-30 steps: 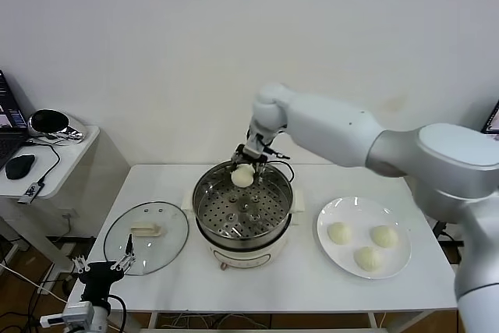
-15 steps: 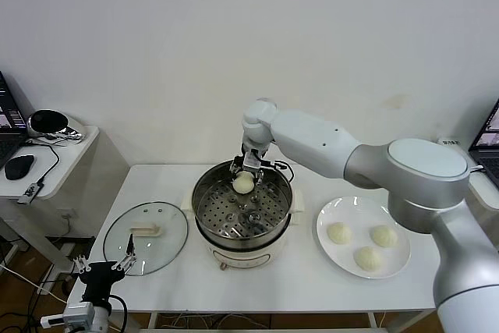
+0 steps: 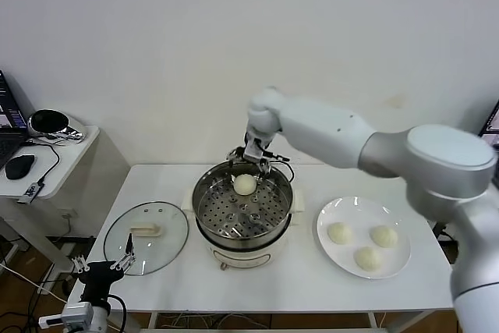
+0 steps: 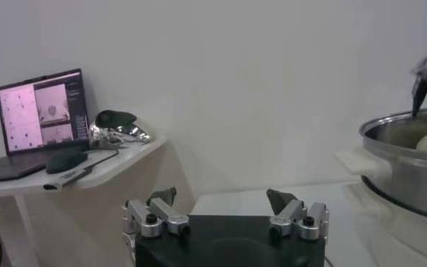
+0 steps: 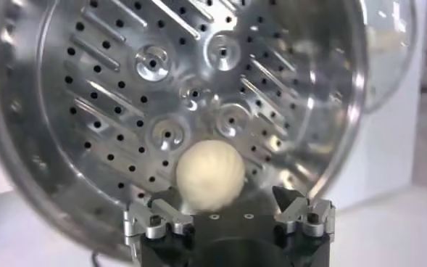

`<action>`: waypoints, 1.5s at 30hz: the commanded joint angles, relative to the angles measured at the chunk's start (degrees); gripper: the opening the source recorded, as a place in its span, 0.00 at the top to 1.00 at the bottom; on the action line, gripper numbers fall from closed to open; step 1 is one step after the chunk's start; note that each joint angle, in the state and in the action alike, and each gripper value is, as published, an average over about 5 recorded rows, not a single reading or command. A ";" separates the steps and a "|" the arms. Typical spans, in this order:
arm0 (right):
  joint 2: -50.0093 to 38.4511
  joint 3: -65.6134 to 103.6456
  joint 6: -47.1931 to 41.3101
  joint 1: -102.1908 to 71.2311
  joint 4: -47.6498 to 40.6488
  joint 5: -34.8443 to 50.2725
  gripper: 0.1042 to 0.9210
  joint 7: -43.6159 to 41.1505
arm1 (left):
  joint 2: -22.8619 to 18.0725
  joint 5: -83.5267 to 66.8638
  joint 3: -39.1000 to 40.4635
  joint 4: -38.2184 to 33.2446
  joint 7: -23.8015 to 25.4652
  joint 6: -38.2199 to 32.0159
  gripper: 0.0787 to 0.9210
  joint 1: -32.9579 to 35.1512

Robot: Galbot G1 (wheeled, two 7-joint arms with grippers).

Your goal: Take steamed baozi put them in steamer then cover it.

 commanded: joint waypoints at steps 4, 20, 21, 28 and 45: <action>-19.05 -5.70 -29.89 10.62 21.60 18.74 0.12 -3.84 | 0.31 -0.67 0.52 -3.33 -1.47 6.33 0.12 -0.35; -46.31 -6.02 -43.31 2.14 34.27 12.11 0.12 0.10 | 1.34 0.50 1.01 -4.88 -1.89 7.17 0.12 -0.21; -46.77 -4.99 -42.94 0.19 34.07 11.08 0.12 0.21 | 1.33 0.52 0.96 -4.90 -1.93 7.16 0.12 -0.19; -46.78 4.63 -41.15 -15.02 30.60 5.99 0.12 0.92 | 0.72 0.72 0.97 -4.58 -2.00 7.12 0.12 -0.35; -31.79 20.59 -34.78 -34.14 14.23 -2.38 0.12 4.15 | 0.18 1.03 -0.90 -4.91 -1.90 7.09 0.12 0.47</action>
